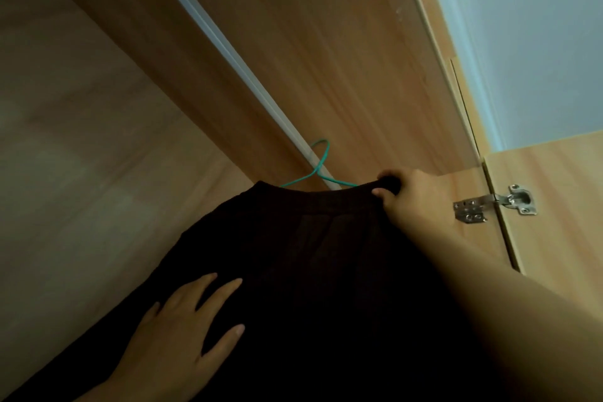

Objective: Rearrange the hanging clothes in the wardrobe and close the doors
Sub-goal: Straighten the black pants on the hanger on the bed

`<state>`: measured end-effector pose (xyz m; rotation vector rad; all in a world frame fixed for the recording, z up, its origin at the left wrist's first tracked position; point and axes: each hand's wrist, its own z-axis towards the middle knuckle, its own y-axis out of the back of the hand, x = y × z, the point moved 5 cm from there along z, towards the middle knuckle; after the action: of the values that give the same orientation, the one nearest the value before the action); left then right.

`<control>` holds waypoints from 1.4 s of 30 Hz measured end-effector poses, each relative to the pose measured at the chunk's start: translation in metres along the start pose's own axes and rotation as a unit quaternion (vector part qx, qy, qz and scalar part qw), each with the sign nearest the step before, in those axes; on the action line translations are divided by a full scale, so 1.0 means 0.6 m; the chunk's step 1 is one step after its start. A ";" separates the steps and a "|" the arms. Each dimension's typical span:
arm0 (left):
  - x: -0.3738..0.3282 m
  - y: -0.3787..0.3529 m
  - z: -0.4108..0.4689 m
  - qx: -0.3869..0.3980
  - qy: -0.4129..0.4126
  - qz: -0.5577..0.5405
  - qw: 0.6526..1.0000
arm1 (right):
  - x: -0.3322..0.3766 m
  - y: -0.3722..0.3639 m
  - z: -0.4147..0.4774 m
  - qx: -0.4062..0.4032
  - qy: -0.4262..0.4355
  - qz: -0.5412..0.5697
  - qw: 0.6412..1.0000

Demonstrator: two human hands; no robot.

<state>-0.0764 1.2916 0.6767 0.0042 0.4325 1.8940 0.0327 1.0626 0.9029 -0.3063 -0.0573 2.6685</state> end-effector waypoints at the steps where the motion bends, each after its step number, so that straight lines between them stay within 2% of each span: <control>1: -0.004 0.002 0.004 -0.006 -0.004 0.010 1.000 | -0.002 0.003 0.000 -0.001 -0.002 -0.015 1.000; 3: -0.011 0.009 0.009 -0.025 -0.011 0.022 0.999 | -0.013 0.003 -0.013 0.000 -0.014 -0.007 1.000; 7: -0.020 0.019 0.013 -0.052 -0.020 0.039 0.998 | -0.047 0.008 -0.056 -0.037 -0.038 0.080 0.995; 12: -0.031 0.036 0.004 -0.082 -0.030 0.049 0.995 | -0.069 -0.014 -0.159 0.011 -0.082 0.253 0.964; 16: -0.033 0.052 -0.024 -0.121 -0.046 0.083 0.988 | -0.073 -0.044 -0.287 0.022 -0.105 0.291 0.951; 23: 0.022 0.029 -0.139 -0.076 -0.027 0.159 0.984 | -0.055 -0.030 -0.487 0.019 -0.131 0.367 0.921; 27: 0.030 0.014 -0.201 -0.040 -0.039 0.154 0.986 | -0.038 -0.005 -0.573 0.046 -0.140 0.355 0.923; 33: 0.057 -0.017 -0.342 0.028 -0.020 0.075 0.997 | -0.004 0.020 -0.726 0.165 -0.156 0.277 0.934; 37: 0.046 -0.024 -0.444 0.036 0.045 0.009 0.998 | 0.011 0.067 -0.830 0.172 -0.259 0.248 0.917; 42: 0.043 -0.036 -0.548 0.093 0.077 -0.025 0.992 | 0.057 0.129 -0.958 0.209 -0.310 0.188 0.908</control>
<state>-0.1351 1.2247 0.3583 -0.0285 0.7064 1.8062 0.0983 1.0025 0.3286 0.7412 0.4125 2.9423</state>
